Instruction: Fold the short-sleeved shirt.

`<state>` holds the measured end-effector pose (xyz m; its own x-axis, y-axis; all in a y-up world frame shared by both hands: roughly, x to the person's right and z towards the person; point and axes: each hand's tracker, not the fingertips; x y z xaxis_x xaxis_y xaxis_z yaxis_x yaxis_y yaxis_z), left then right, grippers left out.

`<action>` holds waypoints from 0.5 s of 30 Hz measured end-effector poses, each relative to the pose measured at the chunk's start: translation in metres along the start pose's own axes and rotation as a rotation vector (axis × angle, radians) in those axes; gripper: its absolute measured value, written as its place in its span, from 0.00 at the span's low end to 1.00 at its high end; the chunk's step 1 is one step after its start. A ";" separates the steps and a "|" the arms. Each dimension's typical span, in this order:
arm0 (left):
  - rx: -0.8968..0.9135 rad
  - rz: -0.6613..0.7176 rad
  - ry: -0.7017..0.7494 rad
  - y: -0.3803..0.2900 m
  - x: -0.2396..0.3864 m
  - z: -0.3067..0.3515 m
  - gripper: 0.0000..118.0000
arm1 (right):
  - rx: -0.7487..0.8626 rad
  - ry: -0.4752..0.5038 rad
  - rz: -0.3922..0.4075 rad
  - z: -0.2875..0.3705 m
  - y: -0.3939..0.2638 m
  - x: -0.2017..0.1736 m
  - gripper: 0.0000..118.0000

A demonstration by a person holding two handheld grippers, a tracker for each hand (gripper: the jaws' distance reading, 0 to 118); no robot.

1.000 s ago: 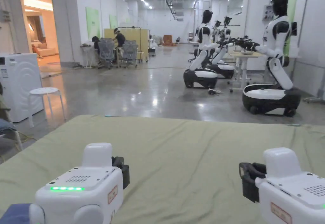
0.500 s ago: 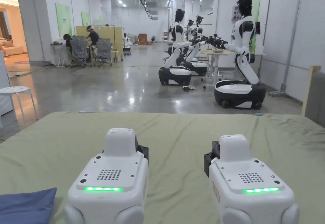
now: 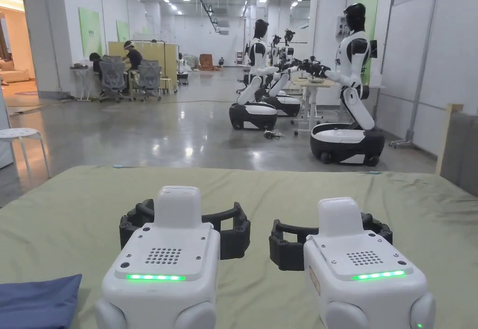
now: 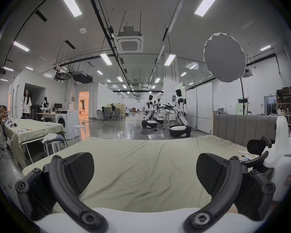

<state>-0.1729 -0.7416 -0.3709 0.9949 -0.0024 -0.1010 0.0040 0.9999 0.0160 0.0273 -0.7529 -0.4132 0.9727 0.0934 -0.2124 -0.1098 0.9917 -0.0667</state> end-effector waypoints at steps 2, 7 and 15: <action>-0.002 -0.022 -0.012 0.000 0.004 0.001 1.00 | -0.014 0.099 -0.053 0.001 0.004 0.007 1.00; -0.043 -0.019 -0.036 -0.002 0.001 -0.005 1.00 | -0.034 0.073 -0.027 0.002 0.018 0.020 1.00; -0.051 0.022 -0.049 0.000 -0.005 -0.004 1.00 | 0.048 0.022 -0.018 0.036 0.031 0.007 1.00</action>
<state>-0.1785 -0.7419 -0.3748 0.9984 0.0200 -0.0527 -0.0218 0.9992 -0.0335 0.0380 -0.7184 -0.3814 0.9696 0.0736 -0.2332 -0.0814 0.9964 -0.0242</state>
